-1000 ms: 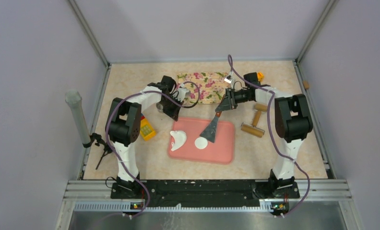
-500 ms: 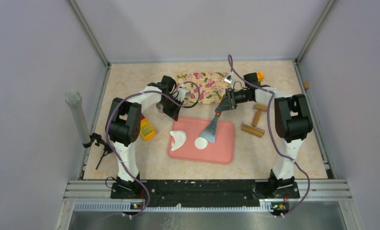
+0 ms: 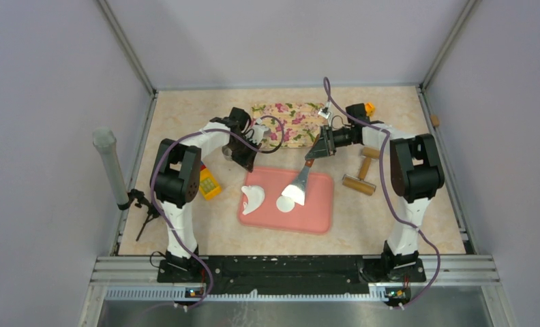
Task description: Roll out the dumpling wrappers from the dough
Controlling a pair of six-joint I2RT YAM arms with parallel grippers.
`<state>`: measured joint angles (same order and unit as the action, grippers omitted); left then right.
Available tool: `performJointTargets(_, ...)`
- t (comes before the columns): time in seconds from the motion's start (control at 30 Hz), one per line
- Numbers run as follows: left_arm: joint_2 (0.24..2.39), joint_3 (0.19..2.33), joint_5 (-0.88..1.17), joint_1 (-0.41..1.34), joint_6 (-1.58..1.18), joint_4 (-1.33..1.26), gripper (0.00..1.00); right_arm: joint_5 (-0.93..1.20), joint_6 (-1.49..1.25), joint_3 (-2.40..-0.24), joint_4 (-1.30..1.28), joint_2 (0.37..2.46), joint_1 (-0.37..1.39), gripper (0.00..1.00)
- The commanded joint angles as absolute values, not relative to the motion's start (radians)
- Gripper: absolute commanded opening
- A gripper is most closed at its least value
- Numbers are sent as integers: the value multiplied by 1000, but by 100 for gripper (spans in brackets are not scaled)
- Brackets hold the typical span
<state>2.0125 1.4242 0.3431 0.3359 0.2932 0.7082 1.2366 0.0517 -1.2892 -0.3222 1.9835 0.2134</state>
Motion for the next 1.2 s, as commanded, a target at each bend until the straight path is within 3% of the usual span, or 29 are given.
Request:
performJointTargets(0.0,2092,1407,256,338,292,647,0,1333,41,-1299,-347,1910,235,0)
performJointTargets(0.47,2093,1409,256,339,295,650,0,1226,23,-1304,-307,1848,222,0)
performJointTargets(0.7,2094,1410,256,342,296,650,0,1160,-155,-1244,-85,1791,165,0)
performJointTargets(1.17,2097,1414,249,344,293,652,0,1017,-15,-1256,-247,1925,180,0)
